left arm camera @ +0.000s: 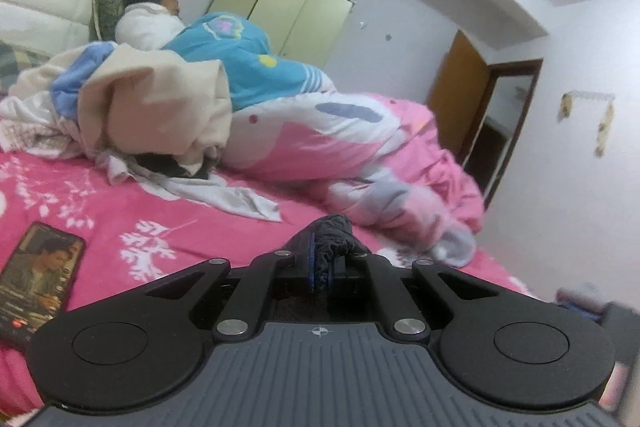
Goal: Fold clothes
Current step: 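Lift the dark grey garment with both grippers and shake it out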
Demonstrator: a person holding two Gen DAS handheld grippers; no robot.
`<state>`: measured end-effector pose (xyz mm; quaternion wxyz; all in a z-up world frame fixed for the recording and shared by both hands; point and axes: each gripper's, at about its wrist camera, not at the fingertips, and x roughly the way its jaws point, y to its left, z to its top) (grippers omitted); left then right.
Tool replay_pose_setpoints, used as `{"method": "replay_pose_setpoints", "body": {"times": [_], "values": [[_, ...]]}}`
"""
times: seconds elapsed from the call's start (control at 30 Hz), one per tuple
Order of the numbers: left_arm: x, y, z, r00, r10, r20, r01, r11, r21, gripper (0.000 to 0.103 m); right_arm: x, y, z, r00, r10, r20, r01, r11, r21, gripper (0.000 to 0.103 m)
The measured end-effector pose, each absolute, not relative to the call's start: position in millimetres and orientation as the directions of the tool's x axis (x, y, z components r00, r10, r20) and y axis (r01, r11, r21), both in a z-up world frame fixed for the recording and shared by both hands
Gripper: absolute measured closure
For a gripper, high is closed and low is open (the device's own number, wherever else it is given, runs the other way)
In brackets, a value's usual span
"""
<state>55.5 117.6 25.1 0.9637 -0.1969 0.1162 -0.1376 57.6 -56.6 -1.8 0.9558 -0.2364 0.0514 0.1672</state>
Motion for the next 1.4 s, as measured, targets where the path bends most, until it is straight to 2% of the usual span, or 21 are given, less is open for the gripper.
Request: {"method": "replay_pose_setpoints", "body": {"times": [0.17,0.37,0.5,0.57,0.73,0.8,0.87,0.97,1.07,1.2,1.27,1.3,1.33,1.37,1.4], "values": [[61,124,19,0.936,-0.310,-0.168,0.213,0.876,-0.432,0.099,74,-78,-7,0.989,0.095,-0.118,-0.140,0.867,-0.478,0.035],[74,130,5,0.931,-0.312,-0.190,0.198,0.869,-0.454,0.100,75,-132,-14,0.982,-0.100,-0.160,0.019,0.896,-0.443,0.035],[81,131,-6,0.920,-0.309,-0.239,0.185,0.884,-0.430,0.099,87,-158,-23,0.958,-0.199,-0.205,0.098,0.904,-0.416,0.046],[83,131,-13,0.909,-0.310,-0.277,0.174,0.889,-0.424,0.099,94,-171,-22,0.952,-0.219,-0.215,0.126,0.917,-0.379,0.048],[85,132,-30,0.897,-0.277,-0.345,0.114,0.899,-0.423,0.098,85,-176,-10,0.978,-0.062,-0.198,0.001,0.955,-0.295,0.046],[86,132,-35,0.891,-0.265,-0.369,0.095,0.903,-0.419,0.091,79,-167,-11,0.984,0.005,-0.178,-0.067,0.938,-0.341,0.041],[86,132,-39,0.879,-0.269,-0.393,0.092,0.906,-0.413,0.073,75,-158,-14,0.986,0.037,-0.161,-0.102,0.903,-0.418,0.040],[85,129,-44,0.860,-0.269,-0.434,0.100,0.922,-0.375,0.063,66,-151,-20,0.986,0.085,-0.144,-0.149,0.840,-0.522,0.039],[83,125,-50,0.847,-0.270,-0.458,0.108,0.931,-0.350,0.059,60,-149,-27,0.982,0.125,-0.143,-0.187,0.763,-0.618,0.036],[83,121,-61,0.831,-0.257,-0.494,0.094,0.939,-0.331,0.060,70,-146,-46,0.968,0.167,-0.188,-0.251,0.603,-0.757,0.036],[84,119,-63,0.826,-0.245,-0.507,0.083,0.944,-0.320,0.074,78,-141,-54,0.959,0.194,-0.206,-0.279,0.534,-0.798,0.037],[84,118,-64,0.825,-0.238,-0.513,0.077,0.946,-0.315,0.075,84,-138,-56,0.953,0.211,-0.217,-0.298,0.518,-0.802,0.038],[85,119,-63,0.827,-0.231,-0.512,0.068,0.946,-0.316,0.081,90,-136,-56,0.945,0.228,-0.235,-0.322,0.514,-0.795,0.042],[86,119,-62,0.830,-0.223,-0.511,0.060,0.947,-0.317,0.089,97,-133,-54,0.936,0.243,-0.254,-0.346,0.517,-0.783,0.050],[86,119,-61,0.833,-0.216,-0.510,0.051,0.947,-0.318,0.091,103,-131,-52,0.929,0.254,-0.270,-0.366,0.525,-0.768,0.065]]}}
